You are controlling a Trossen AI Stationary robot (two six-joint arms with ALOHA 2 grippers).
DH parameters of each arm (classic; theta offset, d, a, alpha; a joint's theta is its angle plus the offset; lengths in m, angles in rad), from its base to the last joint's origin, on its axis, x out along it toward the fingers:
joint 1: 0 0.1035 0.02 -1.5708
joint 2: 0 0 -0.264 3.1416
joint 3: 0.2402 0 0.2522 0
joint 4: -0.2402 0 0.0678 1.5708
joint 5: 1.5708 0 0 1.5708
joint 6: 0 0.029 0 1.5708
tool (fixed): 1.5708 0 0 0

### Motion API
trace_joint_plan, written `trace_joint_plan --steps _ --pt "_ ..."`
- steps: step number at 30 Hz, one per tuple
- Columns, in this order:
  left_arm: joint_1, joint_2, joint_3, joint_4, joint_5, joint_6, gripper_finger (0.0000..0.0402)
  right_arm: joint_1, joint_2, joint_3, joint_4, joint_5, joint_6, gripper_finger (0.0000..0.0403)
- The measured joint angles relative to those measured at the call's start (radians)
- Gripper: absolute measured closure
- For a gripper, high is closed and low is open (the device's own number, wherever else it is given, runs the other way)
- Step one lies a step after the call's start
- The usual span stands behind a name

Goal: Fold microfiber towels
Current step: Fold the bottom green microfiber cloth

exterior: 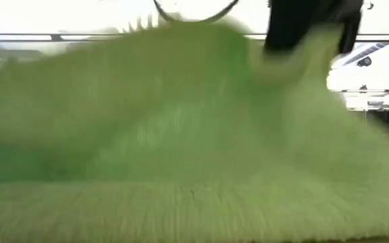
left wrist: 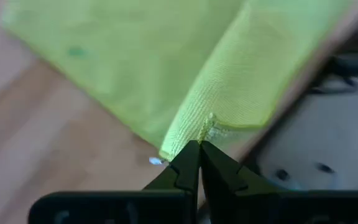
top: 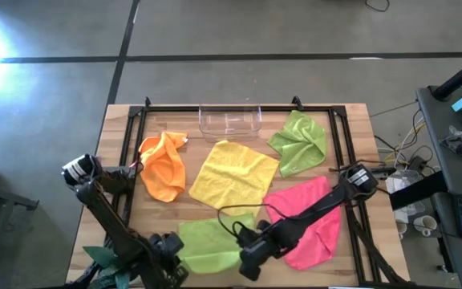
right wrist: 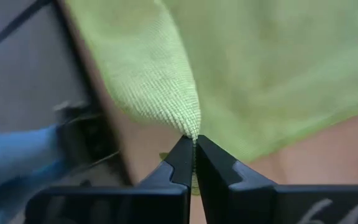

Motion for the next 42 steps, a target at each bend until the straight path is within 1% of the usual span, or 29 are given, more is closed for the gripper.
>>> trace_joint_plan --steps 5,11,14,17,24,38,42 --pt "0.027 0.001 -0.057 -0.007 -0.006 -0.017 0.0402 -0.029 0.031 -0.002 -0.028 0.019 -0.019 0.0394" --pt "0.053 0.001 -0.088 -0.008 -0.026 -0.017 0.0402 -0.059 0.033 -0.002 -0.053 0.021 -0.034 0.0394" --pt "0.070 0.001 -0.101 -0.007 -0.045 -0.018 0.0402 -0.076 0.033 -0.002 -0.065 0.044 -0.035 0.0394" --pt "0.085 0.002 -0.102 -0.019 -0.047 -0.017 0.0402 -0.090 0.033 -0.002 -0.067 0.047 -0.043 0.0394" --pt "0.098 0.001 -0.101 -0.126 -0.049 -0.017 0.0402 -0.104 0.033 -0.002 -0.106 0.052 -0.043 0.0394" --pt "0.113 -0.001 -0.104 -0.164 -0.061 -0.016 0.0402 -0.116 0.033 -0.002 -0.123 0.090 -0.061 0.0394" --pt "0.113 -0.001 -0.104 -0.161 -0.061 -0.016 0.0401 -0.115 0.033 -0.002 -0.122 0.090 -0.071 0.0378"
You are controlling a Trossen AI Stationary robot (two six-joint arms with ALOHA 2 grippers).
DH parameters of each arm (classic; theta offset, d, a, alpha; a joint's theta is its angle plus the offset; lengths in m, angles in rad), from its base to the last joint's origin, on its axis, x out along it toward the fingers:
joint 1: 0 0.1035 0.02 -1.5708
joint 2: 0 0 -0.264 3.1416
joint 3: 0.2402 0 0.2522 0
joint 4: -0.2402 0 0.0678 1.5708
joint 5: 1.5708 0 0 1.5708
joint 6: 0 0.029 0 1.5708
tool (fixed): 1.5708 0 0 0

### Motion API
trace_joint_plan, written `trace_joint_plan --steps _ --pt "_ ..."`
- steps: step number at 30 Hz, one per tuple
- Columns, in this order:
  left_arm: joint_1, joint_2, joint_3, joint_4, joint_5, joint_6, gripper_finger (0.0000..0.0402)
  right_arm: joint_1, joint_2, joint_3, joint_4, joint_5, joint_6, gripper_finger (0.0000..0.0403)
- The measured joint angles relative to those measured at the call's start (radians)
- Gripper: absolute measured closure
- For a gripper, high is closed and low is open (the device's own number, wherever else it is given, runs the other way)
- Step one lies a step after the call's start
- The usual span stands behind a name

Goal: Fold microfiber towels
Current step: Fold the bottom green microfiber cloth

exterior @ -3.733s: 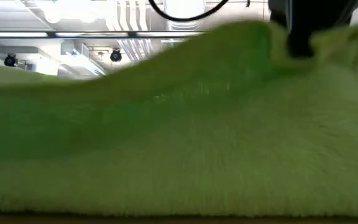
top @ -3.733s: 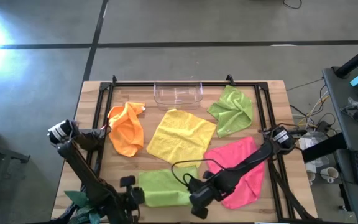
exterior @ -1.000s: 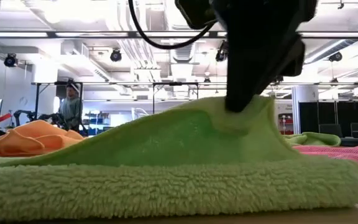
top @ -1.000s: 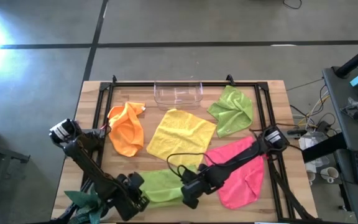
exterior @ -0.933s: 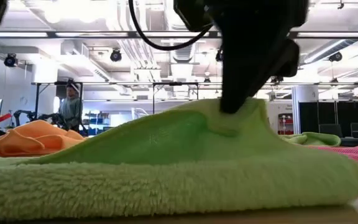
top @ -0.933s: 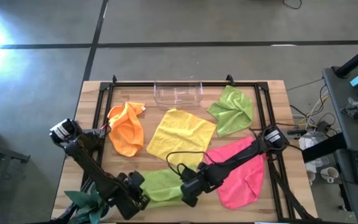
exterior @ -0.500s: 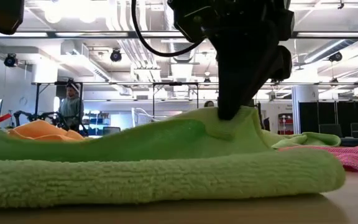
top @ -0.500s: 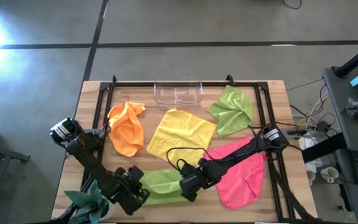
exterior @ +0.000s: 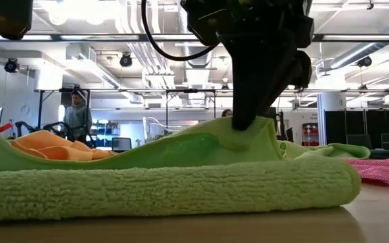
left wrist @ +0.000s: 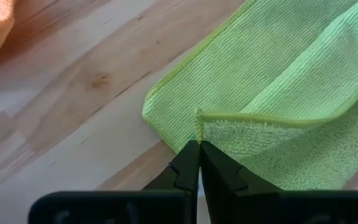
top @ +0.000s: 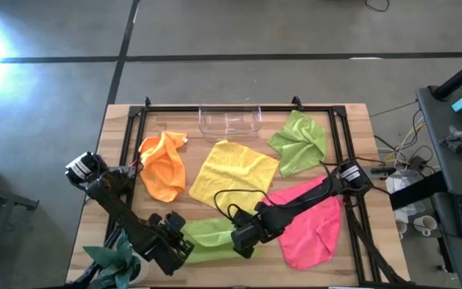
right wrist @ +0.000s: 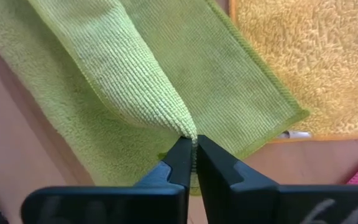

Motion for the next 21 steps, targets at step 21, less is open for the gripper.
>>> trace_joint_plan --steps 21 --pt "-0.017 -0.115 0.034 0.029 0.058 0.182 0.0283 0.025 -0.049 -0.001 -0.012 -0.119 -0.115 0.0265"
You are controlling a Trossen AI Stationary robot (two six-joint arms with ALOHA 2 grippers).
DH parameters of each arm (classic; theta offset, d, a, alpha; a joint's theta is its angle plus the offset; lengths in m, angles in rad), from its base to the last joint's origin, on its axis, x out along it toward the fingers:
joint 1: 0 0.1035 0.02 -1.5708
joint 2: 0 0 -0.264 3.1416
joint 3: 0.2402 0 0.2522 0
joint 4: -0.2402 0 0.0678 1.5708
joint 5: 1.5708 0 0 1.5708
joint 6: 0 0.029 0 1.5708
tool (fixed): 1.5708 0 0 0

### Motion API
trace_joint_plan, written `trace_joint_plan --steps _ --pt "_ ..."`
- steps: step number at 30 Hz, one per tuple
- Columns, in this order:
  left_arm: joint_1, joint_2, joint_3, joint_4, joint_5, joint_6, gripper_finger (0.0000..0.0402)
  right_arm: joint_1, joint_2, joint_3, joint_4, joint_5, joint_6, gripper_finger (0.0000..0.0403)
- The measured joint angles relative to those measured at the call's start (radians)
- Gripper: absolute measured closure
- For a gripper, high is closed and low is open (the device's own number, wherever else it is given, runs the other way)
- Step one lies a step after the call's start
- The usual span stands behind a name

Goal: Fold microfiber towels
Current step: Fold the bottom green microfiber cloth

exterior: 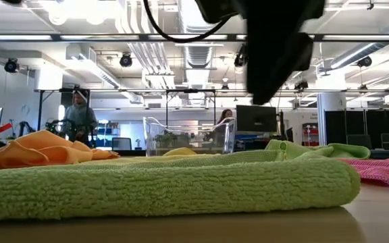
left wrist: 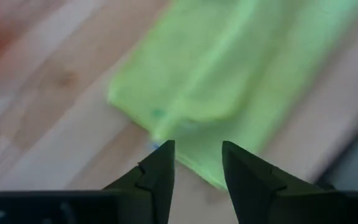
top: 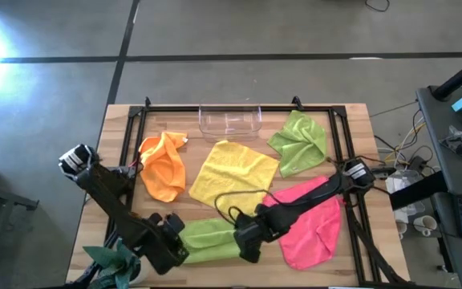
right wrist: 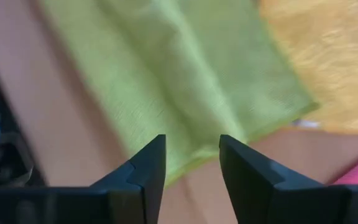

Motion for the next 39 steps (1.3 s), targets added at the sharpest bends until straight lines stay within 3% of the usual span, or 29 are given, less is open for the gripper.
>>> trace_joint_plan --steps 4,10,16,20,25,33,39 --pt "-0.053 -0.028 -0.017 0.148 -0.003 0.033 0.0283 0.042 0.003 -0.005 -0.001 -0.010 0.000 0.0273" --pt "-0.105 0.036 -0.034 0.257 -0.026 -0.002 0.0283 0.060 0.004 -0.046 -0.023 0.048 0.087 0.0273" --pt "-0.142 0.065 -0.033 0.316 -0.041 0.013 0.0283 0.062 -0.038 -0.058 -0.321 0.077 0.098 0.0269" --pt "-0.188 0.066 -0.033 0.312 -0.120 0.092 0.0283 0.068 -0.102 -0.104 -0.340 0.088 0.107 0.0275" --pt "-0.207 0.069 -0.034 0.277 -0.184 0.191 0.0283 0.088 -0.200 -0.244 -0.153 0.100 0.183 0.0285" --pt "-0.152 0.116 -0.036 0.258 -0.186 0.244 0.0283 0.095 -0.280 -0.500 0.521 0.099 0.242 0.0294" --pt "-0.123 0.154 -0.036 0.256 -0.142 0.240 0.0283 0.084 -0.251 -0.595 0.729 0.100 0.366 0.0296"
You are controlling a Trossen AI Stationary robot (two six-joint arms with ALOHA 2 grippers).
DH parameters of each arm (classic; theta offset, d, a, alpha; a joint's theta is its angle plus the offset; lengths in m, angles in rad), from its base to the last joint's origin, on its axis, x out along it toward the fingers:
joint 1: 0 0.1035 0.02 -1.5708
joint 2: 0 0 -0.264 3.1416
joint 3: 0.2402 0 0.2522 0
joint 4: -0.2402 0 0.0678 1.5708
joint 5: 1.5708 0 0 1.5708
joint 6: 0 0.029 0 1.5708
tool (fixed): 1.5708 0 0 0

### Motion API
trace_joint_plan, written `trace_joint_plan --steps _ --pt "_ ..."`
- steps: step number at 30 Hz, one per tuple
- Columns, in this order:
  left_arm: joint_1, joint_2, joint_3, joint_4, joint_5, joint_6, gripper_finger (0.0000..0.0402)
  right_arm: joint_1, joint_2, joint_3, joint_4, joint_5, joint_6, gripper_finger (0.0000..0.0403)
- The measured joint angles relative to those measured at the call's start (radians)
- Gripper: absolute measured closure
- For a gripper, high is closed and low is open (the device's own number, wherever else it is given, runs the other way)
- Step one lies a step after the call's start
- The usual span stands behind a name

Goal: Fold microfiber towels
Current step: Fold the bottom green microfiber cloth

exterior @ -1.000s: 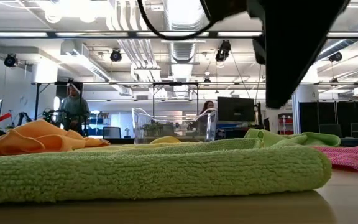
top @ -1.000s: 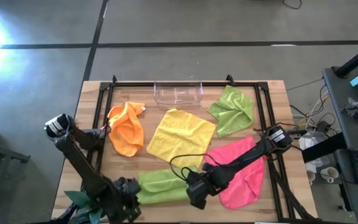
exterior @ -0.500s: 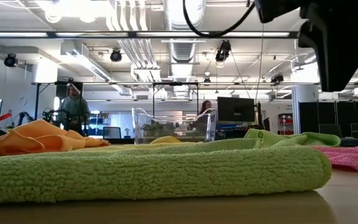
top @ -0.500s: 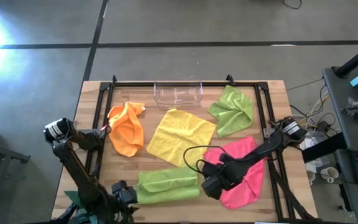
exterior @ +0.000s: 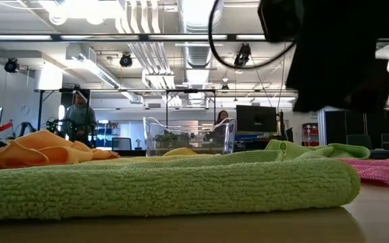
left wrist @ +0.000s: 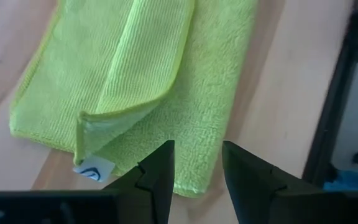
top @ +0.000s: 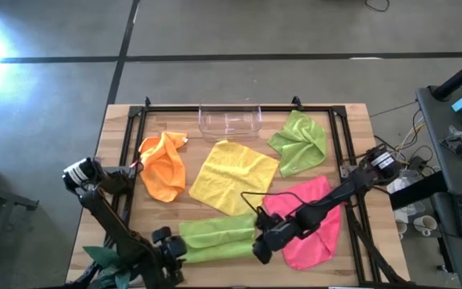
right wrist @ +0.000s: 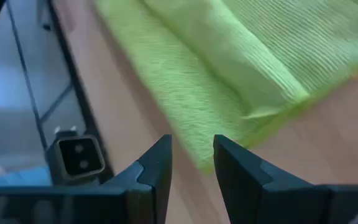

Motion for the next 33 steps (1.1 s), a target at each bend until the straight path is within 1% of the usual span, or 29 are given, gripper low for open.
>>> trace_joint_plan --steps 4,8,16,21,28,33 --pt "0.002 0.016 0.000 -0.005 0.010 -0.002 0.0283 -0.009 0.007 -0.029 0.009 0.007 0.122 0.0296" --pt "0.014 0.017 -0.004 -0.027 0.012 -0.004 0.0283 -0.017 0.007 -0.046 0.010 0.027 0.178 0.0296" --pt "0.047 0.017 -0.037 -0.043 0.012 -0.004 0.0283 -0.031 0.008 -0.056 0.010 0.028 0.181 0.0296" --pt "0.048 0.017 -0.058 -0.009 0.012 -0.004 0.0283 -0.040 0.015 -0.052 0.013 0.028 0.193 0.0296" --pt "0.062 0.017 -0.069 -0.002 0.012 -0.004 0.0283 -0.044 0.063 -0.043 0.067 0.028 0.209 0.0296" --pt "0.074 0.016 -0.074 -0.006 0.012 -0.003 0.0283 -0.048 0.095 -0.022 0.061 0.027 0.207 0.0296"
